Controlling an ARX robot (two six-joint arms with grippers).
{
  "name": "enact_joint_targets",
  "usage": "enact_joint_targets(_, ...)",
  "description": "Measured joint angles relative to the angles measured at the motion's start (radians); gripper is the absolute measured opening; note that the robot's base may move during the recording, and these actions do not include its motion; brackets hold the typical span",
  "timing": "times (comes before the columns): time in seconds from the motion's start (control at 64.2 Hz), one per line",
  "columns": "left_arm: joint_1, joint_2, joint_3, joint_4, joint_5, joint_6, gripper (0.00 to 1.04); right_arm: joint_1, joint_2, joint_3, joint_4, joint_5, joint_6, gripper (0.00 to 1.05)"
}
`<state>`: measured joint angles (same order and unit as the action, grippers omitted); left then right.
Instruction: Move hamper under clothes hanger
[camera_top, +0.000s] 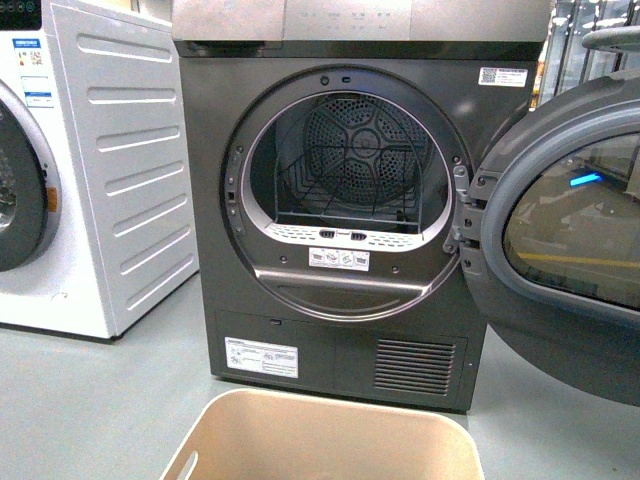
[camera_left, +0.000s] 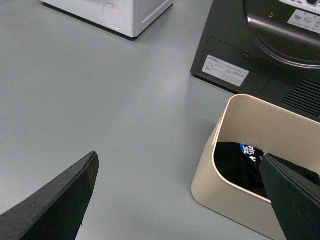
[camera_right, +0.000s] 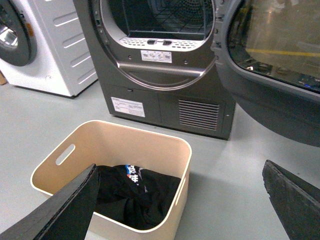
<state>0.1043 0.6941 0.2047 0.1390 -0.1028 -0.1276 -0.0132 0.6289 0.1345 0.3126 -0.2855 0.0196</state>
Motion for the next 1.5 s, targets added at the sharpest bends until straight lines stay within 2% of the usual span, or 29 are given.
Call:
enact_joint_targets(0.062,0.003,0.187,0.072,0.106,0.038,0.019,0.98,0.036,0.195,0.062,0.086,-0.011,0.0,0.97)
enact_joint_targets(0.14,-0.003,0.415,0.176,0.17,0.07,0.05,0.98,0.068,0.446,0.166,0.085,-0.06,0.008,0.97)
enact_joint_targets(0.265,-0.008,0.732,0.355,0.177,0.093,0.098,0.98,0.102,0.776,0.349,0.001,-0.07,-0.002,0.97)
enact_joint_targets(0.452,0.002,1.064,0.554,0.176,0.134,0.137,0.98,0.121,1.073,0.591,-0.071,0.0,-0.003,0.97)
enact_joint_targets(0.764,0.002,1.341,0.749,0.153,0.208,0.243,0.98,0.17,1.412,0.86,-0.126,0.151,-0.012,0.97)
enact_joint_targets(0.997,-0.014,1.559,0.923,0.135,0.219,0.268,0.98,0.161,1.64,1.083,-0.199,0.221,-0.007,0.97)
enact_joint_targets(1.138,-0.03,1.648,0.965,0.148,0.235,0.271,0.98,0.145,1.714,1.145,-0.211,0.241,0.006,0.97)
enact_joint_targets(1.496,-0.057,1.753,1.062,0.18,0.258,0.271,0.98,0.107,1.804,1.15,-0.186,0.262,0.026,0.97)
